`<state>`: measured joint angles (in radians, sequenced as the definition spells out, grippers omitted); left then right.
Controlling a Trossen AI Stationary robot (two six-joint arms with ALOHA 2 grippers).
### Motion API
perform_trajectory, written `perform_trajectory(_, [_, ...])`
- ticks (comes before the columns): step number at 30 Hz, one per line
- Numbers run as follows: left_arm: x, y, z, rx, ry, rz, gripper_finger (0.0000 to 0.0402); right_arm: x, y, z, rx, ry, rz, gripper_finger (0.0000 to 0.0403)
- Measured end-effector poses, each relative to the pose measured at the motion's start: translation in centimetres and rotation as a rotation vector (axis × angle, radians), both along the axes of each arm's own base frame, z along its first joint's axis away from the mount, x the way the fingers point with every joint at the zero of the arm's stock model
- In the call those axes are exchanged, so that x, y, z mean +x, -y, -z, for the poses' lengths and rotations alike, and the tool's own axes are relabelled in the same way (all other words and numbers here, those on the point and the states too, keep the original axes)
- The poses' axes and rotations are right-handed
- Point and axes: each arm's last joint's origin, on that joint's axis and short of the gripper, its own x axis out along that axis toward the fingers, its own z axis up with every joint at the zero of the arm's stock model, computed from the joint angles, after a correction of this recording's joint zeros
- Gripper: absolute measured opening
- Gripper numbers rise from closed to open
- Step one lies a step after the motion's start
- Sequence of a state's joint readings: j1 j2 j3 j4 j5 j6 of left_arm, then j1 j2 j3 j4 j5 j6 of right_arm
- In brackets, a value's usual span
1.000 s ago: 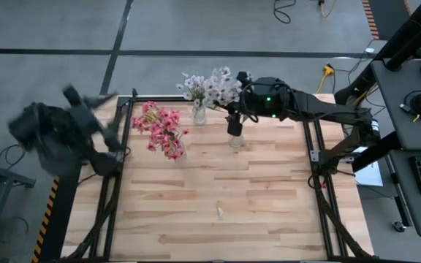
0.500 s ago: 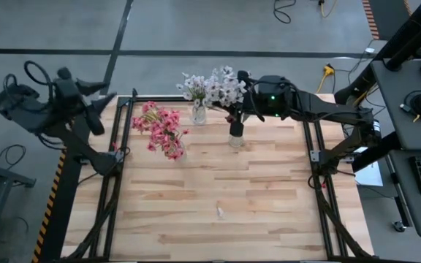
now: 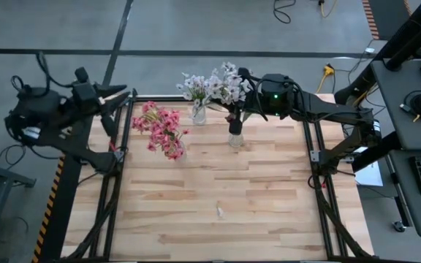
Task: Sort flowers into vase by color
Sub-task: Put the white flower into the top transparent vase
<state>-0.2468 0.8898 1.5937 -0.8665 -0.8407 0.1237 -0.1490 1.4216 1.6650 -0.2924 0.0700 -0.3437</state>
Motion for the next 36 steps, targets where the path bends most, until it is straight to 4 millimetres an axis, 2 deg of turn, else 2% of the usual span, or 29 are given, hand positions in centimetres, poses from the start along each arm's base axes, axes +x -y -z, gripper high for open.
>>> perform_trajectory(5, [0.7, -1.7, 0.2, -0.002, -0.043, 0.004, 0.0044, 0.0, 0.0, 0.0, -0.010, -0.004, -0.001, 0.0018])
perform_trajectory(10, [1.7, -4.2, 0.7, -0.012, -0.115, -0.031, 0.0025, 0.0, 0.0, 0.2, -0.007, -0.022, -0.001, 0.0018])
perform_trajectory(14, [2.2, -6.9, 1.4, -0.031, -0.174, -0.011, 0.0012, 0.0, 0.0, 0.4, -0.005, -0.038, -0.001, 0.0018])
perform_trajectory(17, [1.5, -9.6, 1.9, -0.048, -0.180, -0.114, 0.0004, 0.0, 0.0, 0.5, -0.003, -0.050, -0.001, 0.0018])
perform_trajectory(19, [0.9, -11.4, 2.4, -0.068, -0.148, -0.073, 0.0001, -0.1, 0.0, 0.6, -0.006, -0.058, -0.002, 0.0018])
perform_trajectory(24, [-1.5, -16.0, 4.6, -0.117, -0.044, 0.129, 0.0000, -0.1, 0.0, 0.6, -0.012, -0.061, -0.003, 0.0018])
perform_trajectory(27, [-2.6, -18.7, 6.4, -0.135, 0.032, 0.151, 0.0000, -0.1, 0.0, 0.6, -0.021, -0.070, -0.005, 0.0018])
perform_trajectory(31, [-2.0, -20.6, 9.1, -0.117, 0.045, 0.153, 0.0000, -0.1, 0.0, 0.7, -0.023, -0.080, -0.006, 0.0018])
perform_trajectory(36, [-1.6, -21.7, 11.3, -0.119, 0.040, 0.125, 0.0000, -0.1, 0.0, 0.8, -0.028, -0.093, -0.007, 0.0018])
